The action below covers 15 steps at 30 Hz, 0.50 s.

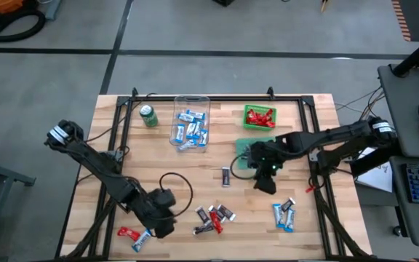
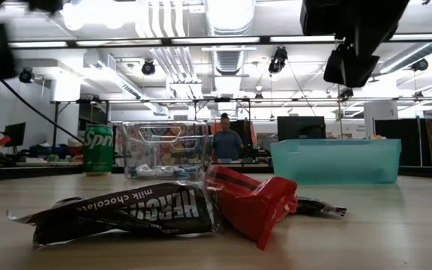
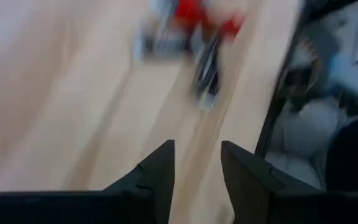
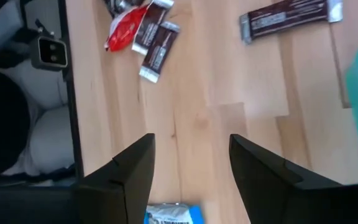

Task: Sort candy
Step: Put the white candy into the transparent bin

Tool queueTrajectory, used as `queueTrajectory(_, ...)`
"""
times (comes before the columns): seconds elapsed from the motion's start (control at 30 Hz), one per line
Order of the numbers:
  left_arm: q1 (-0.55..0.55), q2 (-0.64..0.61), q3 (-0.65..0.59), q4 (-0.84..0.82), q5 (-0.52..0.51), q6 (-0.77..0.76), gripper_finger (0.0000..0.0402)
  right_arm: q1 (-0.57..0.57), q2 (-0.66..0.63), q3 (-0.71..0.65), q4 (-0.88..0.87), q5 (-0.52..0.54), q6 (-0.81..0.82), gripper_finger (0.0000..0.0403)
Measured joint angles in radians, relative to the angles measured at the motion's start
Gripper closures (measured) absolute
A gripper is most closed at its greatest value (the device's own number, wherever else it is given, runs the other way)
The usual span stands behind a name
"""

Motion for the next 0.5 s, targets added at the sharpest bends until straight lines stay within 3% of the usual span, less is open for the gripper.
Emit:
queueTrajectory(0.23,-0.042,0.088,-0.001,-0.116,0.259,-0.352,0.0284,0.023,0.0,0.0,0.004,0.06,-0.002,0.0206)
queueTrajectory(0.37,-0.079,0.147,0.001,-0.123,0.288,-0.452,0.0288,0.023,0.0,0.0,0.006,0.063,-0.004,0.0206)
queueTrajectory(0.5,-0.108,0.216,0.077,-0.237,0.297,-0.488,0.0288,0.023,0.0,0.0,0.008,0.078,-0.005,0.0206)
